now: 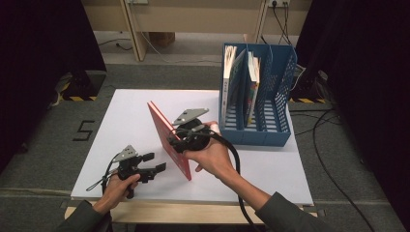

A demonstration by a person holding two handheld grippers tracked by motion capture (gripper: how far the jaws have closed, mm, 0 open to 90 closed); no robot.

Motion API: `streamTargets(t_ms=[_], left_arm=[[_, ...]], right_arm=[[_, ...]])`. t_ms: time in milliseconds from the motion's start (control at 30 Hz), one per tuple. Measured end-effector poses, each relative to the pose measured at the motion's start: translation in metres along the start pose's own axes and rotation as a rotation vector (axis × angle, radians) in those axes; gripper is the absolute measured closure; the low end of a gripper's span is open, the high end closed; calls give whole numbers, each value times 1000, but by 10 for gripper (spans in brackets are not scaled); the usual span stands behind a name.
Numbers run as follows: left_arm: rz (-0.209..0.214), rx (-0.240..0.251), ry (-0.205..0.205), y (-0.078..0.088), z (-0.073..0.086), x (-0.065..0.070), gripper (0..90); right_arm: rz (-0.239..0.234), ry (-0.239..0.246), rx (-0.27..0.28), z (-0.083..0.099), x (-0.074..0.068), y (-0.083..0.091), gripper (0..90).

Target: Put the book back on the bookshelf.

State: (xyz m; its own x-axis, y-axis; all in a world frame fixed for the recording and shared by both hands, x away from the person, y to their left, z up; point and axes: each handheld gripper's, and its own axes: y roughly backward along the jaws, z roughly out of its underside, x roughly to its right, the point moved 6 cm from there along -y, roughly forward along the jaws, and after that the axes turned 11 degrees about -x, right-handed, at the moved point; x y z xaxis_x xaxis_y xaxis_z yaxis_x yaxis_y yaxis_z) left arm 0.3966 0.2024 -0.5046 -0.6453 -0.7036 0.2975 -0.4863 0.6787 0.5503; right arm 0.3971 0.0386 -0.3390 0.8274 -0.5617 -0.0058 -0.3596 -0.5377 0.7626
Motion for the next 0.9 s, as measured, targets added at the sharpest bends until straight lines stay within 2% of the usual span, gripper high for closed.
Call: streamTargets(t_ms=[33,167,300,600,767,833,900], left_arm=[[0,0,1,0,0,0,231],[-1,-2,11,0,1,-2,229],[-3,-5,9,0,1,-1,229],[-5,-8,10,-1,1,-2,229],[-8,-10,9,0,1,-1,228],[-7,-9,11,-1,1,-2,228],[-8,-8,12,-1,1,-3,228]], right_arm=[[-10,-5,24,1,4,-1,712],[-28,-79,103,6,19,-1,730],[-45,-124,159,13,31,-1,734],[-82,-183,210,27,34,-7,720],[-91,-222,271,34,38,-13,715],[-114,-252,297,38,40,-16,713],[-105,-251,313,40,42,-18,720]])
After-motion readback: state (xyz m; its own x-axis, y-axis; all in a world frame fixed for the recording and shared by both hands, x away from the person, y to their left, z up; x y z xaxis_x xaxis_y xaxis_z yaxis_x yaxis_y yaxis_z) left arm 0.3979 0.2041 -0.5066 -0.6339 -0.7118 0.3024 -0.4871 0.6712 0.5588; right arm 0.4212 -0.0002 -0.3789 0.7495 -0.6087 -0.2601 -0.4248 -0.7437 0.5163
